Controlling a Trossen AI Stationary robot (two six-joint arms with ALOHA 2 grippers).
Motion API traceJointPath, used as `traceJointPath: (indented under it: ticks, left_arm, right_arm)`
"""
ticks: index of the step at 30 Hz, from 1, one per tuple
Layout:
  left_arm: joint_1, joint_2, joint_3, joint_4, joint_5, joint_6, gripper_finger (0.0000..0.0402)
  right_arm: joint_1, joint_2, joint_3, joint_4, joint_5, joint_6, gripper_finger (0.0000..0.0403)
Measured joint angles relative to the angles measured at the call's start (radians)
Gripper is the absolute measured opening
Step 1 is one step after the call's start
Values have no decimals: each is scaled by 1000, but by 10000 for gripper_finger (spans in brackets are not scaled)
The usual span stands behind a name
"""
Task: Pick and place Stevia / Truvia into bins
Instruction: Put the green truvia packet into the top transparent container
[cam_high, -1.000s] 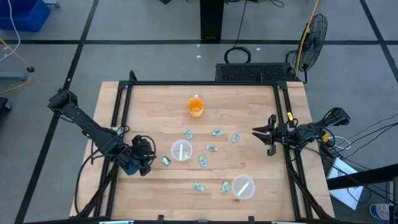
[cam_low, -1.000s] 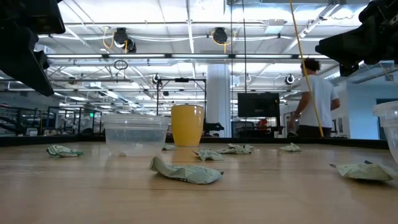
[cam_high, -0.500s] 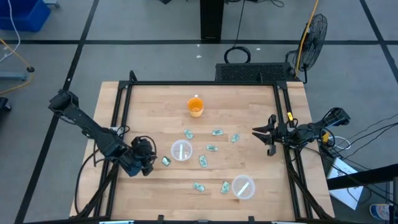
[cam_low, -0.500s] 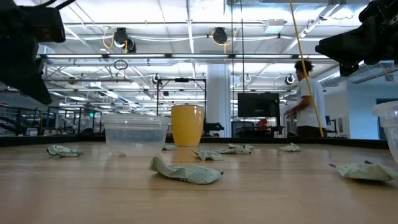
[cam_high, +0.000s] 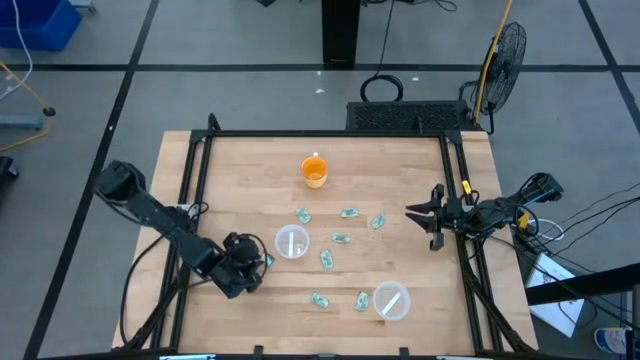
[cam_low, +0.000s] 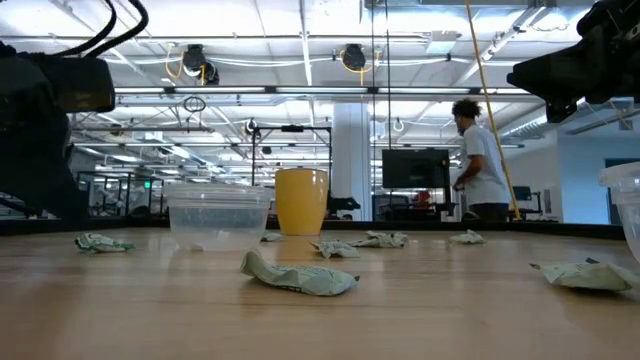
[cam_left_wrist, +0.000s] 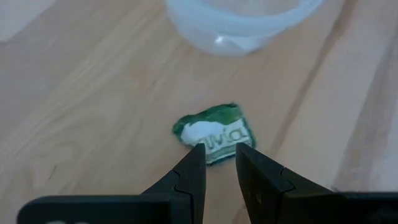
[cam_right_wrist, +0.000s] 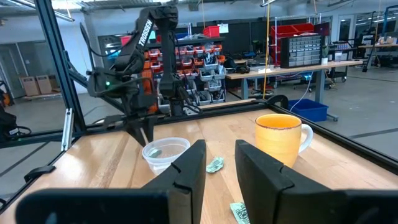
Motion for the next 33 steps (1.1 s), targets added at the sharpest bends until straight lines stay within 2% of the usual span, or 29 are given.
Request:
traceJointPath:
  ticks: [8,15,18,21,25,28,33]
  left_arm:
    - [51,39,-1,-9,-9,-3,93]
    - [87,47,-1,-15,18,63,91]
    - [86,47,-1,-12,23,87,66]
    - [85,47,-1,-11,26,99,16]
    - [72,47,6,12,22,123,6]
    - [53,47,53,15,21,196,4]
    - [38,47,208,-28,2,313,3]
  right_arm:
    - [0,0,0,0,0,0,82]
    - [0,0,0,0,0,0,82]
    - [0,0,0,0,0,0,82]
    - [0,0,0,0,0,0,82]
    - [0,0,0,1,0,0,82]
    - [0,0,0,1,0,0,82]
    - [0,0,0,1,0,0,82]
